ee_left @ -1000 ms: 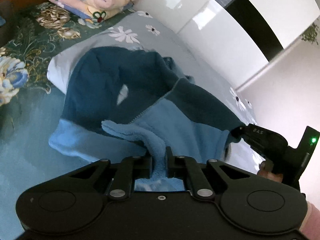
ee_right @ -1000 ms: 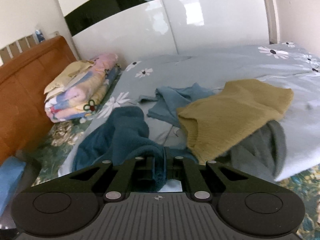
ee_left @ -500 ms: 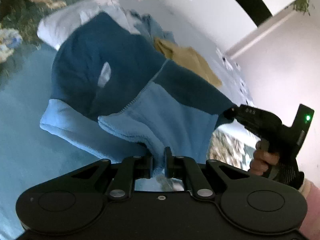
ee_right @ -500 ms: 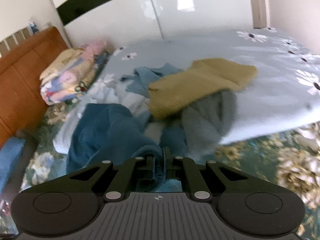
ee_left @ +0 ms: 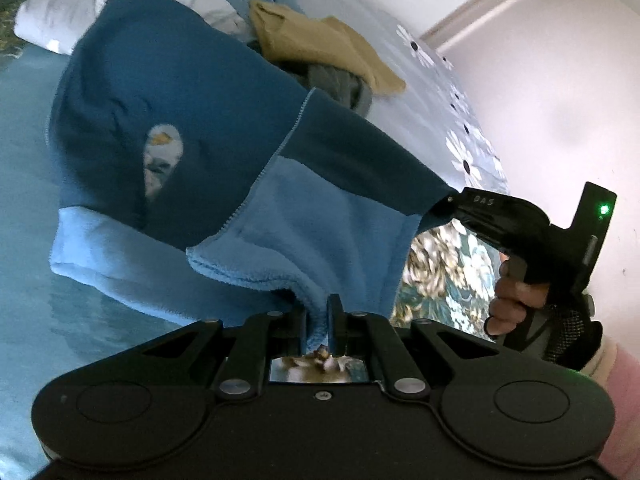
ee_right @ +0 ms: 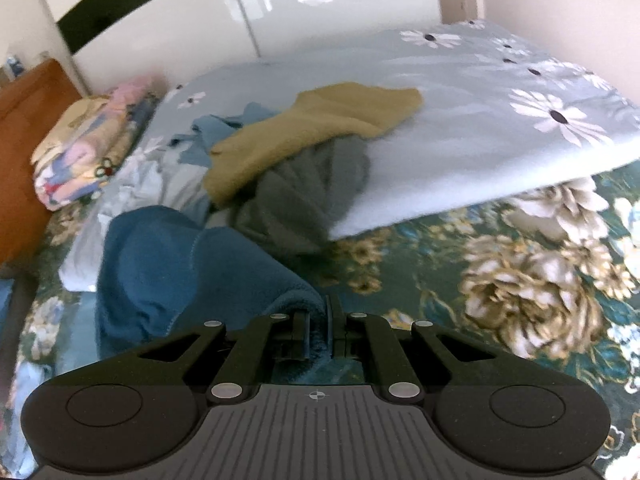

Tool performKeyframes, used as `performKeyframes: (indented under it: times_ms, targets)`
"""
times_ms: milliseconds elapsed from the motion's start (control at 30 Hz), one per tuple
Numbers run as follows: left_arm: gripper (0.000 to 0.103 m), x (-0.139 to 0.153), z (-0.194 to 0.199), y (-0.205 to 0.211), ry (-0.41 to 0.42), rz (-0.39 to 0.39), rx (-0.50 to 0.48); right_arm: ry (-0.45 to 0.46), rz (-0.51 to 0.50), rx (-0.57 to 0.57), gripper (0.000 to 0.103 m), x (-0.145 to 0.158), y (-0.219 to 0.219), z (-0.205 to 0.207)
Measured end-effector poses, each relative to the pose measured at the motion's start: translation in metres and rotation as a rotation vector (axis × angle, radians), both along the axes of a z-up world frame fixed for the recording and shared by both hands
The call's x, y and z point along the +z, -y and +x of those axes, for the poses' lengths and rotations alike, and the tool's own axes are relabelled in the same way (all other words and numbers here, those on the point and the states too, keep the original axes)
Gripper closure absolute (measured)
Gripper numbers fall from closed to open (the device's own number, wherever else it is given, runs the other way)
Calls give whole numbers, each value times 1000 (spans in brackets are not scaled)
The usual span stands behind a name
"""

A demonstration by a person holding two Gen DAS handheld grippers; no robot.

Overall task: Fold clothes
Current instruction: 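Lift the blue fleece jacket off the pile with both grippers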

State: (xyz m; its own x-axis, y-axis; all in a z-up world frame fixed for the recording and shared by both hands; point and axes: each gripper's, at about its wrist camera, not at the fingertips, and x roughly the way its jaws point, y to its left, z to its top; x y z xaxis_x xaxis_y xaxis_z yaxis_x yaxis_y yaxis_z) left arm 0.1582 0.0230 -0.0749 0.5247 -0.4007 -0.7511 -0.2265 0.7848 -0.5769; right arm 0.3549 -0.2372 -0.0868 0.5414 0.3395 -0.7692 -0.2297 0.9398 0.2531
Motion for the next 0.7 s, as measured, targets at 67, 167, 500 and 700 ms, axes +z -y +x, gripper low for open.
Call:
performKeyframes:
  times_ms: [67,167,500,700]
  targets:
    - [97,-3,4,4,-15,2,-15,-8,3,-19,97,-4,11,1]
    - [98,-7,7,11,-36,12,-33,-19,-7,-26,97,-12,24,1]
    - [100,-32,4,11,-149,41,44,-149,-106,45,88,-50,28,-13]
    - [100,-44,2,2,-204,43,106,-200,-136,59,87,-63,23,-17]
